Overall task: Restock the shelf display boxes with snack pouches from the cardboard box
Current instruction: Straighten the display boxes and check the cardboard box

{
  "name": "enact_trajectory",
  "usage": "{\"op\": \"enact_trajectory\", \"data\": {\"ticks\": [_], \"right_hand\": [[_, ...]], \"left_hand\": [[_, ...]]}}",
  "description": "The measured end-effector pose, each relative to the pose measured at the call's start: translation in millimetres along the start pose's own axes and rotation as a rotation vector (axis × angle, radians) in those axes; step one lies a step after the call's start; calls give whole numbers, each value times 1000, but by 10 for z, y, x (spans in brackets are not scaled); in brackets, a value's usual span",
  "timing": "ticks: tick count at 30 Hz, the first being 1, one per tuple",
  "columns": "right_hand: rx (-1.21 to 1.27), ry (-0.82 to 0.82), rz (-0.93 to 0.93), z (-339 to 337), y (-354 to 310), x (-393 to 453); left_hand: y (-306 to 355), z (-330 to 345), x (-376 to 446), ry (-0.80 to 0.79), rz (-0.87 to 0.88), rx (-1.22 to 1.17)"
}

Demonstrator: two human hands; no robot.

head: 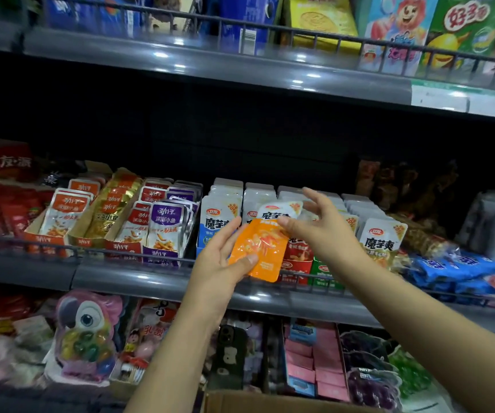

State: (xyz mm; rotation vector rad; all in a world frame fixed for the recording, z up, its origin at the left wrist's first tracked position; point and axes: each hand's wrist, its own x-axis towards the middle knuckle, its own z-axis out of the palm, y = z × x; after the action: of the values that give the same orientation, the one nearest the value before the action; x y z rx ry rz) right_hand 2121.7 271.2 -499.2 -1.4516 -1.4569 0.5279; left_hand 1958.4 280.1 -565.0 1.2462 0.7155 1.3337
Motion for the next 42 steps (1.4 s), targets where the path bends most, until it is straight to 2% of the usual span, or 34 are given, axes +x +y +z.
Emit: {"op": "enact_trajectory", "data": {"ticks": [3,7,9,12,17,22,27,30,33,35,37,39,42], "right_hand": [[59,-17,72,86,-10,299],[-117,19,-72,197,-54,643],[-156,72,-141,232,-93,760],[-293,82,-234,298,-118,872],[-510,26,-286,407,69,893],[-907,55,-373,394,233,861],[-1140,39,-425,351,304,889],[-1165,53,-421,346,305,865],[-908,152,-534,412,234,758],[-649,127,-559,508,153,653],[-447,-9,-432,640,63,528],[-356,-120,-272,790,67,477],[-307,-184,-98,1019,171,507]], "left_hand": [[-46,-30,75,13,68,120],[-157,-28,216,93,121,232],[-262,-33,273,172,177,409],[-471,-75,329,249,272,805],[-656,-126,409,145,348,1157],[-844,-168,499,146,428,1378],[-857,-141,508,191,477,1331],[-769,-121,484,184,442,1218],[-613,-138,450,231,413,1022],[-497,-203,456,283,399,909],[-347,-283,523,323,367,817],[-181,-369,661,284,277,779],[25,-514,907,42,138,815]]}}
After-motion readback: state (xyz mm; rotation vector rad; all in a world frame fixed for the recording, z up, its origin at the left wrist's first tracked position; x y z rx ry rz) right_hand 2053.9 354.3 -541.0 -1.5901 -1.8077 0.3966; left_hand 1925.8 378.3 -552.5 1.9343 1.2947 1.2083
